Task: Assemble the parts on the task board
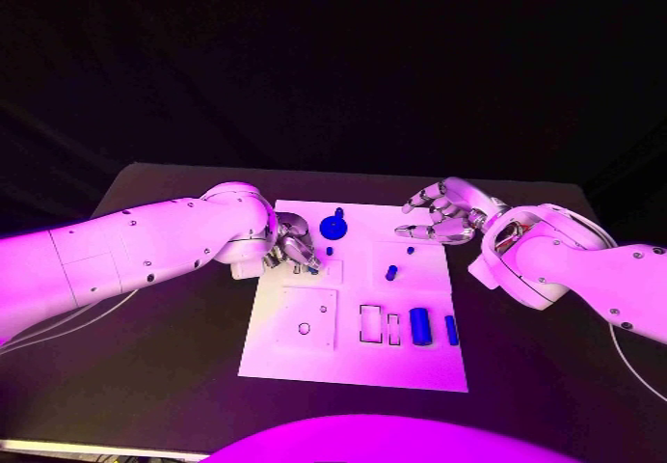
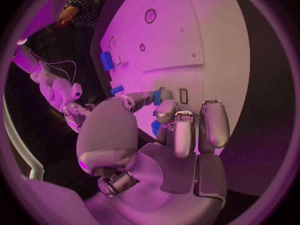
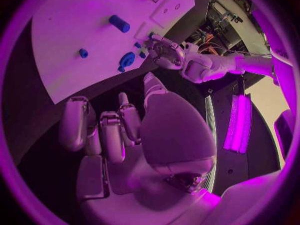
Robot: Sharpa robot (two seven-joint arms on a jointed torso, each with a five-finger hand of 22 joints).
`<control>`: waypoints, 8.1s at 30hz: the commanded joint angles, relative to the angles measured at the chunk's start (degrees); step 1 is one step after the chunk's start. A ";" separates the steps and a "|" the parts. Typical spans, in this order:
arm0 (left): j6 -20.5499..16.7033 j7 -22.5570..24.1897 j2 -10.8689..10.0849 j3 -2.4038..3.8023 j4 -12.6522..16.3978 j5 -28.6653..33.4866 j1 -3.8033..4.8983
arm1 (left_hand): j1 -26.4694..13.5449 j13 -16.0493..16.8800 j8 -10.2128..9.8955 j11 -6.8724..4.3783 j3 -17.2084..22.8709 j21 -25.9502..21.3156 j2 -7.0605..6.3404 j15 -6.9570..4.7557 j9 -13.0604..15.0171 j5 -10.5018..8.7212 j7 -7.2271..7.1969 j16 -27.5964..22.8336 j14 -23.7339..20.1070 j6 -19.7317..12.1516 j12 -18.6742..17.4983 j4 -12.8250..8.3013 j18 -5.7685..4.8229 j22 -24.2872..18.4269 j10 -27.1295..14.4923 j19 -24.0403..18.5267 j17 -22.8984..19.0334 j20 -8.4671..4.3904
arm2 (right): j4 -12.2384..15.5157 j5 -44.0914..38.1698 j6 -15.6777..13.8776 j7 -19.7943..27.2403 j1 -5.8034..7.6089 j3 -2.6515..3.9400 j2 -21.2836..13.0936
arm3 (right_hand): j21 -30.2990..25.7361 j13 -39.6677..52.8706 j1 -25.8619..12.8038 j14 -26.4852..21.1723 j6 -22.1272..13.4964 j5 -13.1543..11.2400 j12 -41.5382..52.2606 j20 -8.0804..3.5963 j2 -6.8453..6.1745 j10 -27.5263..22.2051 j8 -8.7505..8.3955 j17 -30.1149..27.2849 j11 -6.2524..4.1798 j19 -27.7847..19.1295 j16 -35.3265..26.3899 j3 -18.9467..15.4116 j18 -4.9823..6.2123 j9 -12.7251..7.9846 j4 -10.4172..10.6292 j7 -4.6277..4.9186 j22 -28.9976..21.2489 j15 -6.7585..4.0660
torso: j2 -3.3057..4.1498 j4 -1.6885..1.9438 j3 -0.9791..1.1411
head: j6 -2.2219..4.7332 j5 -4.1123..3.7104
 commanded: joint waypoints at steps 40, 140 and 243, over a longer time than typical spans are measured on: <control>7.40 -0.97 2.26 -0.33 -2.85 0.79 2.17 | 1.44 -0.36 -0.76 -0.07 6.09 0.25 2.53 -0.41 -0.12 -0.18 -2.58 0.21 5.85 3.24 -0.05 -7.09 -1.16 0.04 0.28 0.34 15.09 -0.08 | -0.17 -0.26 0.17 0.42 -0.13 -0.01 0.24 | -0.05 2.35 -0.11 5.15 0.23 0.03 0.24 -0.36 0.60 0.03 0.30 11.91 -0.25 -0.14 -0.28 0.34 0.29 -0.07 0.00 0.00 2.99 -0.36 | -0.02 0.07 -0.05 | -0.33 0.11; 11.77 -1.72 4.65 -1.38 -5.86 0.24 2.20 | -3.79 -1.66 -3.37 0.17 -12.33 -0.53 1.30 -0.24 -0.24 -1.58 -2.42 0.21 5.85 4.07 -1.64 2.88 -1.06 -0.45 -0.71 0.03 15.09 0.03 | -0.11 0.05 -0.08 0.68 -0.24 -0.03 0.08 | -0.56 2.08 -0.13 5.07 0.20 -0.01 0.05 -0.44 0.42 -0.13 0.47 11.56 -0.29 -0.29 -0.48 0.41 0.37 -0.27 0.07 -0.04 2.81 -0.41 | -0.01 0.07 -0.05 | -0.61 -0.28; 8.90 0.28 9.07 1.42 -19.89 -5.09 6.22 | -1.07 -19.99 -18.52 5.63 -20.39 -9.22 0.87 4.28 -8.48 -8.94 3.69 -5.42 1.85 -5.14 -15.49 6.48 1.69 -13.45 -17.24 -8.68 7.21 4.26 | -2.10 3.67 -1.59 2.71 -0.96 -0.04 0.21 | -6.80 0.26 -1.12 3.82 -0.20 0.01 -1.88 -0.45 1.06 -1.61 0.56 7.19 -0.27 -3.01 -3.05 0.49 1.57 -0.62 0.00 0.01 -0.72 -0.45 | -0.12 0.17 -0.07 | 1.17 0.93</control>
